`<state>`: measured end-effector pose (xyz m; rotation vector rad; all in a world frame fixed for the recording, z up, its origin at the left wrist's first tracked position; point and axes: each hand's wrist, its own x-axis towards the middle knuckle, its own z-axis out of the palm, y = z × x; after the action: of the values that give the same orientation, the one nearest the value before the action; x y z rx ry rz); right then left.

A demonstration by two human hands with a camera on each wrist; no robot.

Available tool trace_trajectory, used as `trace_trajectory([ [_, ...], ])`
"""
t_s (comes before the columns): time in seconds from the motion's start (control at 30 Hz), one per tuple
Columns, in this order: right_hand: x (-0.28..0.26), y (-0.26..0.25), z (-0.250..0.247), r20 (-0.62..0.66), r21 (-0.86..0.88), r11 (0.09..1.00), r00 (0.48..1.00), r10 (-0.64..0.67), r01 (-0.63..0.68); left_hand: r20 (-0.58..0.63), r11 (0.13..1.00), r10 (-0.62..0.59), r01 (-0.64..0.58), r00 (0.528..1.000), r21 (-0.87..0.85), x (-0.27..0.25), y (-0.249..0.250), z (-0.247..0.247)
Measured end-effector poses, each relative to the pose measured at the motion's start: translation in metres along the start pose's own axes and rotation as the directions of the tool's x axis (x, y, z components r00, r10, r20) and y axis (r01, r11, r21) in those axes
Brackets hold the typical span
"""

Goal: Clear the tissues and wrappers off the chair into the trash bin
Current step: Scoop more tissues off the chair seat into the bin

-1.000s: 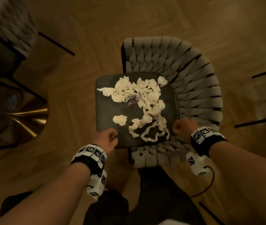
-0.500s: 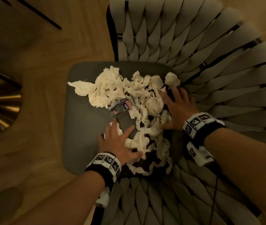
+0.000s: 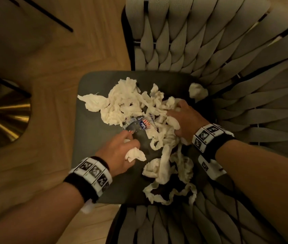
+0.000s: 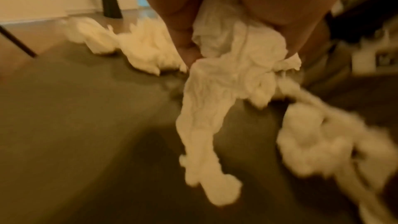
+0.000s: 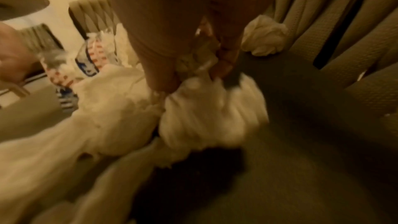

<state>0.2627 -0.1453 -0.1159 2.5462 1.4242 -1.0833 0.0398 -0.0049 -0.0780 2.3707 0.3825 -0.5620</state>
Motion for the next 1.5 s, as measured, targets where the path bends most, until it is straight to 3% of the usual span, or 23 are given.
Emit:
trace_trajectory([
  [0.17,-0.02,-0.001,-0.01,0.008,0.139,0.99,1.0,0.028,-0.029,-0.328,0.998,-0.041,0.022,0.944,-0.063,-0.008,0.002,-0.068],
  [0.27,-0.033,-0.003,-0.024,-0.04,0.235,0.972,0.999,0.026,-0.016,-0.406,0.989,-0.147,0.127,0.902,-0.077,0.03,-0.018,-0.097],
  [0.33,-0.036,0.0,-0.036,-0.101,0.259,0.966,0.995,0.026,0.001,-0.326,0.988,-0.148,0.154,0.934,-0.007,0.065,-0.034,-0.1],
  [0.4,-0.032,0.008,-0.044,-0.17,0.209,0.978,0.985,0.032,0.004,-0.163,0.963,-0.161,0.191,0.973,0.189,0.094,-0.046,-0.089],
  [0.47,-0.02,0.019,-0.05,-0.202,0.122,0.991,0.976,0.086,-0.062,-0.048,0.925,-0.231,0.234,0.972,0.298,0.111,-0.055,-0.072],
  [0.57,0.007,0.037,-0.051,-0.092,0.081,0.974,0.971,0.219,-0.212,-0.097,0.919,-0.258,0.275,0.961,0.281,0.116,-0.059,-0.057],
  [0.8,0.033,0.037,-0.034,-0.041,0.243,0.955,0.982,0.186,-0.17,-0.169,0.96,-0.278,0.282,0.946,0.0,0.099,-0.063,-0.059],
  [0.93,0.02,0.04,-0.041,-0.103,0.34,0.924,0.97,0.22,-0.174,-0.333,0.949,-0.311,0.268,0.89,-0.168,0.077,-0.057,-0.077],
  [1.07,-0.006,0.038,-0.062,-0.195,0.403,0.903,0.951,0.241,-0.146,-0.412,0.95,-0.309,0.257,0.857,-0.179,0.047,-0.046,-0.089],
  [1.27,-0.058,0.036,-0.095,-0.238,0.336,0.929,0.94,0.245,-0.157,-0.326,0.942,-0.324,0.269,0.888,-0.201,0.02,-0.046,-0.078],
  [1.4,-0.091,0.031,-0.113,-0.263,0.371,0.92,0.936,0.235,-0.127,-0.211,0.934,-0.341,0.305,0.916,-0.187,0.022,-0.052,-0.064],
  [1.5,-0.107,0.028,-0.114,-0.295,0.405,0.907,0.922,0.249,-0.115,-0.194,0.932,-0.346,0.312,0.918,-0.185,0.026,-0.05,-0.057],
])
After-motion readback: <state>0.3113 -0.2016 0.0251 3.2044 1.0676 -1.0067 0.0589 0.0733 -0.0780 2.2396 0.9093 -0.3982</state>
